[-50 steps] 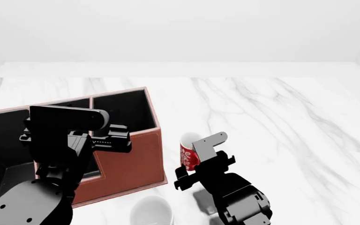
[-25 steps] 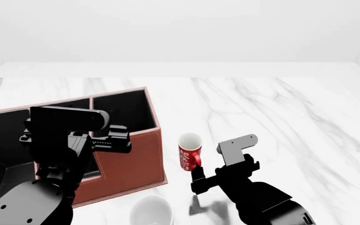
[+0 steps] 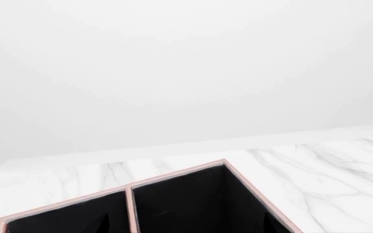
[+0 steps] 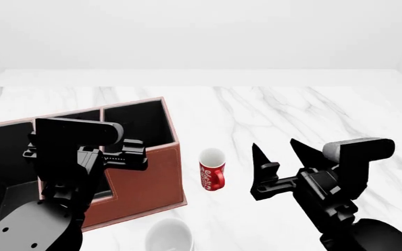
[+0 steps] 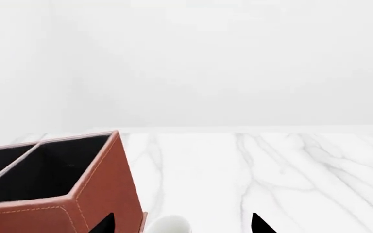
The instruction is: Pick up the red mug and place it to the right of the caddy.
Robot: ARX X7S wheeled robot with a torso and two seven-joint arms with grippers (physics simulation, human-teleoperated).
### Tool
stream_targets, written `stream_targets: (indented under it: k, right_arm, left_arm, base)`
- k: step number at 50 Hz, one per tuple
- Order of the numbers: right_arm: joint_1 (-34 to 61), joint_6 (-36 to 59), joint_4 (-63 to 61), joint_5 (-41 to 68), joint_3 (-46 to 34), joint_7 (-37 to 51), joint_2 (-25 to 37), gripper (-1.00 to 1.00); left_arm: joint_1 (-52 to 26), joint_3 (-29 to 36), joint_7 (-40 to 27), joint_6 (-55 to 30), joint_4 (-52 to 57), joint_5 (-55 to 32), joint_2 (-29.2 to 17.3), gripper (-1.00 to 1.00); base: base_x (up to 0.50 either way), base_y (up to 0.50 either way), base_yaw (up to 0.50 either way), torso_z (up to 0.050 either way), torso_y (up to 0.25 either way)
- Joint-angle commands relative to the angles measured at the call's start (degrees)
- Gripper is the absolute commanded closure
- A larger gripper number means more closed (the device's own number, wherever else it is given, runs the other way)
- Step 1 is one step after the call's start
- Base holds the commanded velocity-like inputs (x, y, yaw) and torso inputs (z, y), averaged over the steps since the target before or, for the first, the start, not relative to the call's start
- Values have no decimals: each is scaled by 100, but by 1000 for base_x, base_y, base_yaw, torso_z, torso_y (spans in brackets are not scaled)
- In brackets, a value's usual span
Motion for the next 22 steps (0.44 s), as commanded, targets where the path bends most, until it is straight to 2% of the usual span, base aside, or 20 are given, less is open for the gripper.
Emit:
stream_targets:
  k: [1,4,22]
  right_arm:
    - [-944,-1000,-918,11,703,-385,-188,-100]
    - [-993,-981,-958,297,840,-408,-183,-100]
    - [-1039,-1094,-970,304,770,-489,-136,-100]
  left_arm:
    - [40,5,-16,56,-6,-15,-37,-100]
    - [82,-20,-16,102,-8,-20,-37,-100]
    - [83,5,-53,121,-30,-64,-67,-100]
  base:
    - [0,0,0,0,0]
    - [0,0,0,0,0]
    - [0,0,0,0,0]
